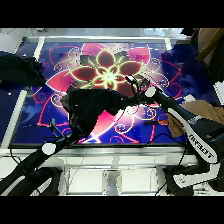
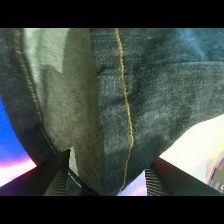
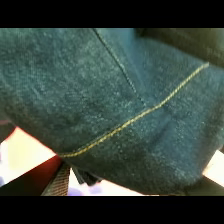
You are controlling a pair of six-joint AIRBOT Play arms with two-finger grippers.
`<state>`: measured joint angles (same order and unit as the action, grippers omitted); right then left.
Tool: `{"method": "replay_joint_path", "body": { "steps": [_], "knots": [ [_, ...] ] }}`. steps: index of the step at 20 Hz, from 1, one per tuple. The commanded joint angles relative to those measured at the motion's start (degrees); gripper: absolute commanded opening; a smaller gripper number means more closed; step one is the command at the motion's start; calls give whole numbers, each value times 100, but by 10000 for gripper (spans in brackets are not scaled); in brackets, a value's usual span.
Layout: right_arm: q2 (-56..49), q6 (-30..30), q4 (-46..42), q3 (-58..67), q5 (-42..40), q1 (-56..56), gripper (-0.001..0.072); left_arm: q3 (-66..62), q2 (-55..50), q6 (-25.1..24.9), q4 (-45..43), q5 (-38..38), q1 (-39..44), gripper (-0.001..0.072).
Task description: Fold the clothes and pants, and hang the long-sleeved shirts on hangers.
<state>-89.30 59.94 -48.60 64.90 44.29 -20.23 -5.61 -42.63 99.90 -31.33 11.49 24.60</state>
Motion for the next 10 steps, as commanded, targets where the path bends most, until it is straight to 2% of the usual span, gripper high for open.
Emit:
{"method": "replay_joint_path", "body": {
  "steps": [1,4,7,8,9,10],
  "knots": [
    [-4,-96,212,7,-192,-52,532,-4,-109,-2,103,-114,7,491],
    [-4,-94,232,7,-282,-52,443,-9,-109,-4,293,-55,7,468],
    [-11,-92,323,7,-422,-52,423,-11,-111,-2,411,55,7,467],
    [-39,-92,396,7,-431,-52,320,-13,-111,-4,485,52,7,415],
    [-90,-92,476,7,-426,-52,210,-15,-111,-4,485,52,7,243],
    [-140,-92,535,7,-431,-52,128,-15,-111,-7,483,48,7,8]
  ]
}}
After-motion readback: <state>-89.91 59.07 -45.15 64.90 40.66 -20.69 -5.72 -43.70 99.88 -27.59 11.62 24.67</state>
